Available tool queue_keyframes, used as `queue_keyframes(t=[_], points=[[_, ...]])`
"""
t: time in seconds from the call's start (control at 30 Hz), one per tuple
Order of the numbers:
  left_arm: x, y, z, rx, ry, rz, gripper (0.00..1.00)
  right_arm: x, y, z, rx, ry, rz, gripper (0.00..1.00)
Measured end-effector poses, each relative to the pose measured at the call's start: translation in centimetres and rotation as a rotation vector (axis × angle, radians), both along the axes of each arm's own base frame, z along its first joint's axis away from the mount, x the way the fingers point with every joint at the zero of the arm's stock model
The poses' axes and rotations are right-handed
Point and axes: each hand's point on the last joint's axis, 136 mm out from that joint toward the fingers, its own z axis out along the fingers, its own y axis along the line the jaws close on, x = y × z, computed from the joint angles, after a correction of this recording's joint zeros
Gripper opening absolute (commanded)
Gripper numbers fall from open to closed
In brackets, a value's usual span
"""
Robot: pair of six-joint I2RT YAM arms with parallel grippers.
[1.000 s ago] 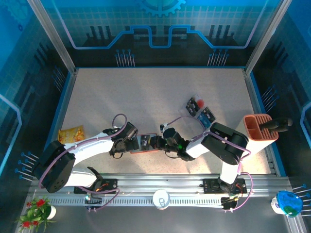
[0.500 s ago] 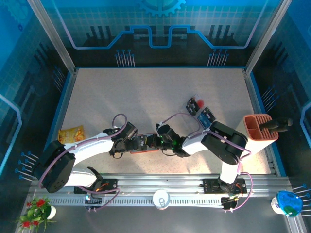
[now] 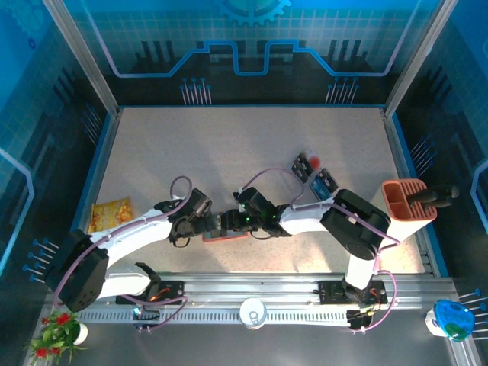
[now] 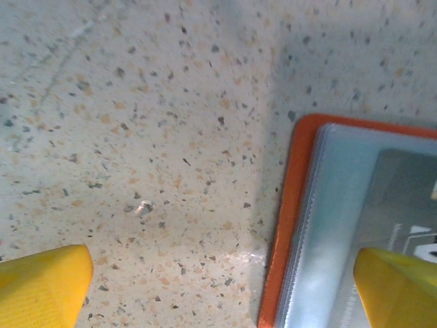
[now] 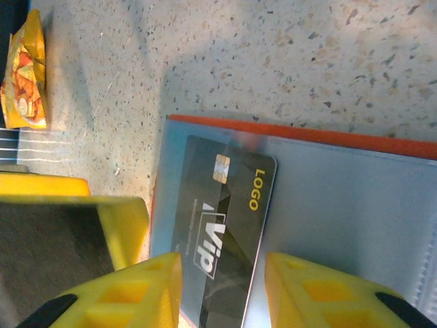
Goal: Put the credit cards into the card holder
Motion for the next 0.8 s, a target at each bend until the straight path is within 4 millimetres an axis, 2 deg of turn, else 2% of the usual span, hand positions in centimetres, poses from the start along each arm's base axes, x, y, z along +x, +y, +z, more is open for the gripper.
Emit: queue_keyframes(t=[0.1, 0.23, 0.37, 0.5, 0.57, 0.7, 0.8], points=[[0.1, 0.6, 0.5, -0.004, -0.012, 0.027, 0.99, 0.0, -0.1, 1.0, -0.054, -0.031, 0.049, 0.36], [-0.1, 1.6, 0.2, 0.008, 0.003, 0.073, 0.99, 0.6, 0.4, 2.5, -0.098, -0.084, 0.109, 0.22], [-0.7, 2.4, -0.7, 0.037, 0.038, 0.091, 0.99, 0.8, 0.8, 3.0, -0.135, -0.108, 0.154, 0.11], [-1.1, 2.8, -1.7, 0.072, 0.081, 0.096, 0.99, 0.8, 0.7, 1.6, -0.18, -0.094, 0.18, 0.08], [-1.3, 3.0, -2.1, 0.084, 0.099, 0.096, 0.99, 0.6, 0.4, 0.2, -0.211, -0.073, 0.191, 0.07], [-1.2, 2.9, -2.3, 0.084, 0.1, 0.096, 0.99, 0.2, 0.1, -1.7, -0.257, -0.038, 0.203, 0.06], [-1.1, 2.9, -2.4, 0.086, 0.103, 0.096, 0.99, 0.6, 0.7, -1.7, -0.256, -0.04, 0.207, 0.06]])
